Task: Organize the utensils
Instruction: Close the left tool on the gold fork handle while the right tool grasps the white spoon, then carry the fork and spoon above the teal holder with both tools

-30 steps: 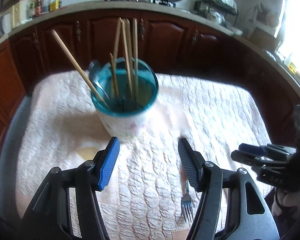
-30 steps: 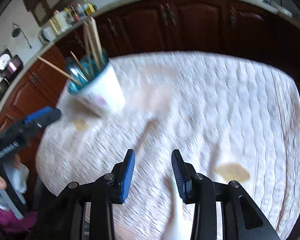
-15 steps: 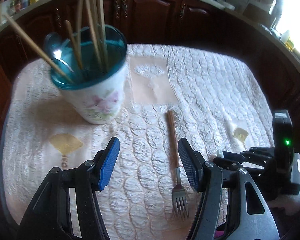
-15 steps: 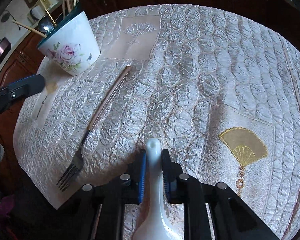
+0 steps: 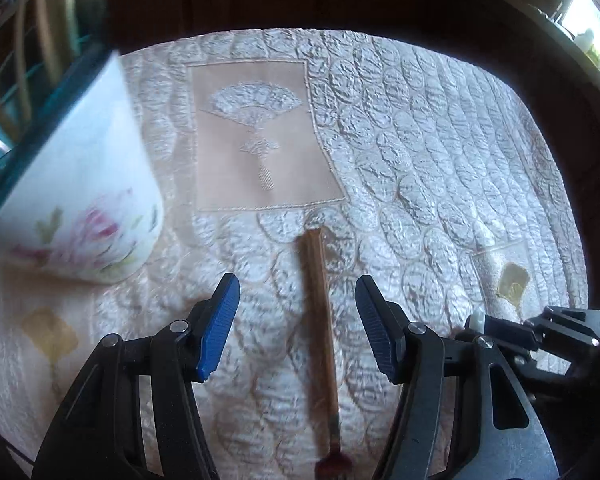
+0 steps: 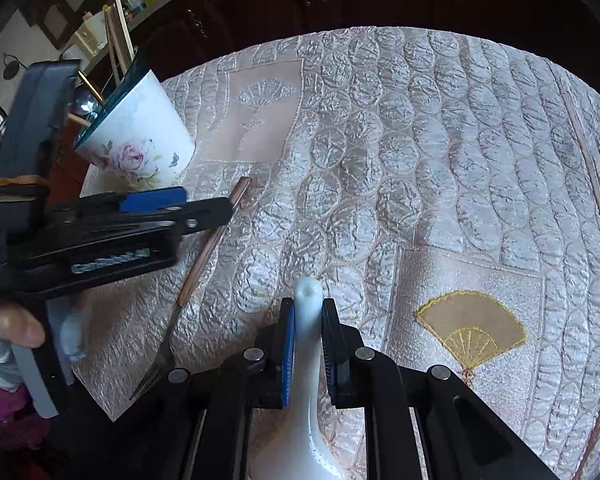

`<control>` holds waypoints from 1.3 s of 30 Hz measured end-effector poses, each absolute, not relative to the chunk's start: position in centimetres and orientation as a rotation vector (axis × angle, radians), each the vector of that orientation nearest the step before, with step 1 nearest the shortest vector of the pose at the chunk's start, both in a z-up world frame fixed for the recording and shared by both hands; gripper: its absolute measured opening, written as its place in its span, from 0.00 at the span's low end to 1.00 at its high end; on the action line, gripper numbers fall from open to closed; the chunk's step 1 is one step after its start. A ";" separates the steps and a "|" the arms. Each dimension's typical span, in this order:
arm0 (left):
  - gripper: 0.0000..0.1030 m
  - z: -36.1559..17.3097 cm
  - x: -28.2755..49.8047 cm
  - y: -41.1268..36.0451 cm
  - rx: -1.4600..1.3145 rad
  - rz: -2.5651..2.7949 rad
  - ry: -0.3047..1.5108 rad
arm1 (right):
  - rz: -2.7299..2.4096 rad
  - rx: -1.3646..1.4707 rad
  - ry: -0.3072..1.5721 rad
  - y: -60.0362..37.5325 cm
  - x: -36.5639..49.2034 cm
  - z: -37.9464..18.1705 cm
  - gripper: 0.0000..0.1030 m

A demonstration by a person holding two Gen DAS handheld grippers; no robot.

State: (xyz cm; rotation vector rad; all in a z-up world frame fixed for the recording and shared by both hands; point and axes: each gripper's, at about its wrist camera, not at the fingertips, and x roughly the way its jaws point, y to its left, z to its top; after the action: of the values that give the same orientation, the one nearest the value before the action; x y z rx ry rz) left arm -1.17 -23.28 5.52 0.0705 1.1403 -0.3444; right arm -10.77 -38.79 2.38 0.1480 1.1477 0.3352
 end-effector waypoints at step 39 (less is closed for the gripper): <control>0.09 20.5 -10.4 -10.7 -0.116 -0.419 0.838 | 0.466 0.060 0.923 -32.8 -8.6 15.1 0.07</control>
State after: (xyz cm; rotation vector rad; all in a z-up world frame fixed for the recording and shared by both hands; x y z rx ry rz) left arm -10.42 -10.66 20.50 -0.1158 0.8377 -0.4187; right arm -8.56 -32.80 15.07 0.0600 0.9228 0.4657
